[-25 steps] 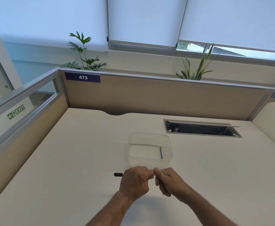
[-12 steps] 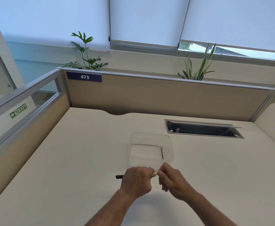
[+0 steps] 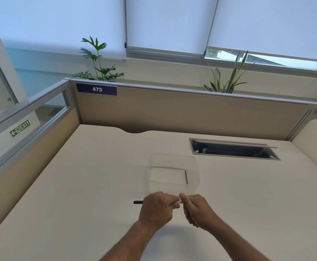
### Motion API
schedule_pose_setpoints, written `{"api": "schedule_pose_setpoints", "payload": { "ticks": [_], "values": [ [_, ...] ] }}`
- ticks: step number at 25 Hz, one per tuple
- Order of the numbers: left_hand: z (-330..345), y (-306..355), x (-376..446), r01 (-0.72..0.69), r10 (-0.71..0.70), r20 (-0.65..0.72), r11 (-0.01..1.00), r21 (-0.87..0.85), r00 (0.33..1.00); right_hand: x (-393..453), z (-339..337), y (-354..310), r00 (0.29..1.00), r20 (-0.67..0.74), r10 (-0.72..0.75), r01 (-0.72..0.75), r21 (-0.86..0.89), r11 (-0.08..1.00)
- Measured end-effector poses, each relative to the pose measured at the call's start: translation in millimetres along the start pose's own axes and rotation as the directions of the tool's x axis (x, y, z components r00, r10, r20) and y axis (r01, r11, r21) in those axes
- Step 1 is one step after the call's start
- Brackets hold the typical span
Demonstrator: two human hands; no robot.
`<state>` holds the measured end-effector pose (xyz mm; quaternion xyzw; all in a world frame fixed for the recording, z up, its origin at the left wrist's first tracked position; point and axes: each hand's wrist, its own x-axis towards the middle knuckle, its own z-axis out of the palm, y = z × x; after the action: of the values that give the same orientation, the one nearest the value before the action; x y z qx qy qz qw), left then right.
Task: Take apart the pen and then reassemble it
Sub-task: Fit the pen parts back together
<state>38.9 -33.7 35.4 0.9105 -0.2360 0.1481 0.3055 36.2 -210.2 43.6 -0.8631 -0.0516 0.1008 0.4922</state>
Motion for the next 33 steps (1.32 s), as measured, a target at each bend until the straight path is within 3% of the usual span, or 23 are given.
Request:
{"api": "schedule_pose_setpoints", "payload": {
  "ticks": [4, 9, 15, 19, 23, 26, 29, 31, 33],
  "values": [
    [-4, 1, 5, 0.023, -0.025, 0.025, 0.998, 0.056, 0.999, 0, -3, 0, 0.996, 0.066, 0.061, -0.068, 0.111, 0.991],
    [-9, -3, 7, 0.009, -0.037, 0.174, 0.987, 0.162, 0.984, -4, -9, 10, 0.987, 0.006, -0.161, 0.161, -0.092, 0.983],
    [-12, -7, 9, 0.086, -0.058, 0.35, 0.994, -0.065, 0.935, -7, -7, 14, 0.914, -0.071, -0.4, 0.362, -0.305, 0.881],
    [-13, -7, 8, 0.11, -0.042, 0.348, 0.977, -0.18, 0.937, -5, -3, 7, 0.844, -0.132, -0.519, 0.434, -0.399, 0.808],
    [-13, -6, 7, 0.063, -0.011, 0.275, 0.982, -0.179, 0.961, -4, 2, -2, 0.898, -0.179, -0.403, 0.337, -0.31, 0.889],
    [-14, -5, 8, 0.024, -0.002, 0.141, 0.988, -0.155, 0.99, -1, 6, -12, 0.989, -0.139, -0.052, 0.048, -0.026, 0.998],
    [-16, -6, 10, 0.005, 0.0, 0.074, 0.998, -0.067, 0.997, -3, 5, -18, 0.982, -0.001, 0.19, -0.185, 0.221, 0.958],
    [-18, -6, 11, 0.015, -0.014, 0.093, 1.0, -0.017, 0.996, -3, 4, -19, 0.987, -0.003, 0.158, -0.154, 0.211, 0.965],
    [-18, -5, 12, 0.014, -0.017, 0.132, 1.0, 0.026, 0.991, -3, 3, -16, 0.996, -0.084, 0.035, -0.024, 0.135, 0.991]
  ]
}}
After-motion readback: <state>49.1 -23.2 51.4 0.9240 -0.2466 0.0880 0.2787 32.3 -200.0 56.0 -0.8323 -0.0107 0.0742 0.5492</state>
